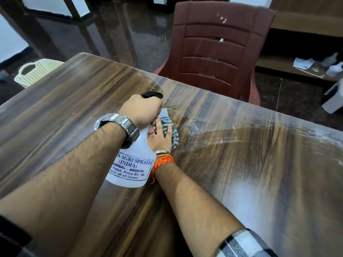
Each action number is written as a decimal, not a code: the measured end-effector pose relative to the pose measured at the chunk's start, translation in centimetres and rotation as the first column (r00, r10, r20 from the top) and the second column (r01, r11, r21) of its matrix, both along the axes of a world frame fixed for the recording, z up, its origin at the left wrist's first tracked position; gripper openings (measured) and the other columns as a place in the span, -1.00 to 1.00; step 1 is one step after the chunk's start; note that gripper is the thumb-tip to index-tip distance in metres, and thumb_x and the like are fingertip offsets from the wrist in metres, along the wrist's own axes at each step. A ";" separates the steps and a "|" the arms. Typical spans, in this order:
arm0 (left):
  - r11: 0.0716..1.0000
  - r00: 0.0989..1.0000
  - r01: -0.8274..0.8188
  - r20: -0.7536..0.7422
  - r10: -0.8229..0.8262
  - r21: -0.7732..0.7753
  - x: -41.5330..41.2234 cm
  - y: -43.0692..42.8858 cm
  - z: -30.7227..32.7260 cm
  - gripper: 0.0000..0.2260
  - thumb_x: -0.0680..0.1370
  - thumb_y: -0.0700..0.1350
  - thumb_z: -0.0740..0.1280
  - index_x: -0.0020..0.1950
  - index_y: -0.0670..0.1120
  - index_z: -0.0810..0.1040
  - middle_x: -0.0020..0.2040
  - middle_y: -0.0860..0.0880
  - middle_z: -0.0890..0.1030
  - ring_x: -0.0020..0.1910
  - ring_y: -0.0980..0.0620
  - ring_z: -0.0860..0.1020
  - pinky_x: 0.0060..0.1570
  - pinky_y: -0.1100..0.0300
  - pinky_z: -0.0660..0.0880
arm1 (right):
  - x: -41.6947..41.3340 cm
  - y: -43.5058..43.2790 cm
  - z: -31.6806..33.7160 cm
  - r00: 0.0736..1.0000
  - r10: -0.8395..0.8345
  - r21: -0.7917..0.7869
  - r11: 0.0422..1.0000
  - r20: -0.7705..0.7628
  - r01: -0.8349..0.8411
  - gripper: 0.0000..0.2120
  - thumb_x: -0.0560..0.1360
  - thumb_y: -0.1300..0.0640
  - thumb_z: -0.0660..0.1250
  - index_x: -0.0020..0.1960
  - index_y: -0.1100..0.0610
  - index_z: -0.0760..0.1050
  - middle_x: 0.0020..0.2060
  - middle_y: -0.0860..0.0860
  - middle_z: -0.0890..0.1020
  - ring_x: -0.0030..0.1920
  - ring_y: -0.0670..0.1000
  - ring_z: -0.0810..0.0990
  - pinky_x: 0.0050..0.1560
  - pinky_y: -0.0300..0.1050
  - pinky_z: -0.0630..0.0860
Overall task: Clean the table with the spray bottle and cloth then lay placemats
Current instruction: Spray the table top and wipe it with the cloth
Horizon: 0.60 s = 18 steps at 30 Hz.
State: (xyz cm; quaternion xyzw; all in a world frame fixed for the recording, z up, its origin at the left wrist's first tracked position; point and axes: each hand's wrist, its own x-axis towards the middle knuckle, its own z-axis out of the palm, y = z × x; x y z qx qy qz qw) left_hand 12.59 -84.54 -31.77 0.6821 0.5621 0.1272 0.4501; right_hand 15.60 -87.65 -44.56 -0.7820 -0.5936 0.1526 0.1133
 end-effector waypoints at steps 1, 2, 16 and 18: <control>1.000 1.000 0.000 -0.019 0.001 0.028 0.3 0.0 0.1 -0.85 0.25 -0.10 0.22 -0.39 -0.14 0.53 -0.53 -0.13 0.55 -0.55 -0.15 0.50 -0.30 0.05 0.48 | 0.1 -0.1 0.2 0.997 0.035 -0.066 0.997 -0.062 -0.039 -0.55 0.65 0.01 -0.06 0.52 0.04 0.11 0.53 -0.04 0.12 0.54 0.07 -0.14 0.46 0.29 -0.18; 0.998 0.999 -0.005 -0.038 0.008 0.059 0.4 -0.2 0.2 -0.84 0.27 -0.09 0.22 -0.37 -0.13 0.55 -0.54 -0.11 0.56 -0.51 -0.17 0.53 -0.29 0.05 0.50 | 0.3 -0.4 0.7 0.997 0.042 -0.074 0.996 -0.067 -0.047 -0.54 0.66 0.01 -0.06 0.53 0.05 0.07 0.54 -0.03 0.10 0.54 0.08 -0.18 0.45 0.28 -0.22; 0.998 0.998 -0.068 -0.006 0.068 -0.011 -1.7 -5.8 -1.8 -0.79 0.23 0.00 0.25 -0.34 -0.13 0.54 -0.53 -0.11 0.54 -0.57 -0.12 0.51 -0.27 -0.03 0.48 | 25.9 -12.6 -1.0 0.687 -0.718 -0.131 0.675 0.111 0.726 -0.49 0.58 -0.17 -0.12 0.52 -0.22 -0.05 0.55 -0.08 -0.10 0.53 0.12 -0.18 0.41 0.37 -0.25; 0.998 0.998 -0.057 -0.007 0.057 -0.005 -2.2 -6.4 -1.6 -0.78 0.24 0.01 0.26 -0.34 -0.14 0.55 -0.47 -0.16 0.59 -0.54 -0.13 0.53 -0.26 -0.04 0.50 | 27.7 -16.5 -0.7 0.513 -0.853 -0.179 0.492 0.100 0.852 -0.49 0.58 -0.15 -0.14 0.52 -0.20 -0.07 0.55 -0.08 -0.12 0.53 0.13 -0.21 0.40 0.38 -0.25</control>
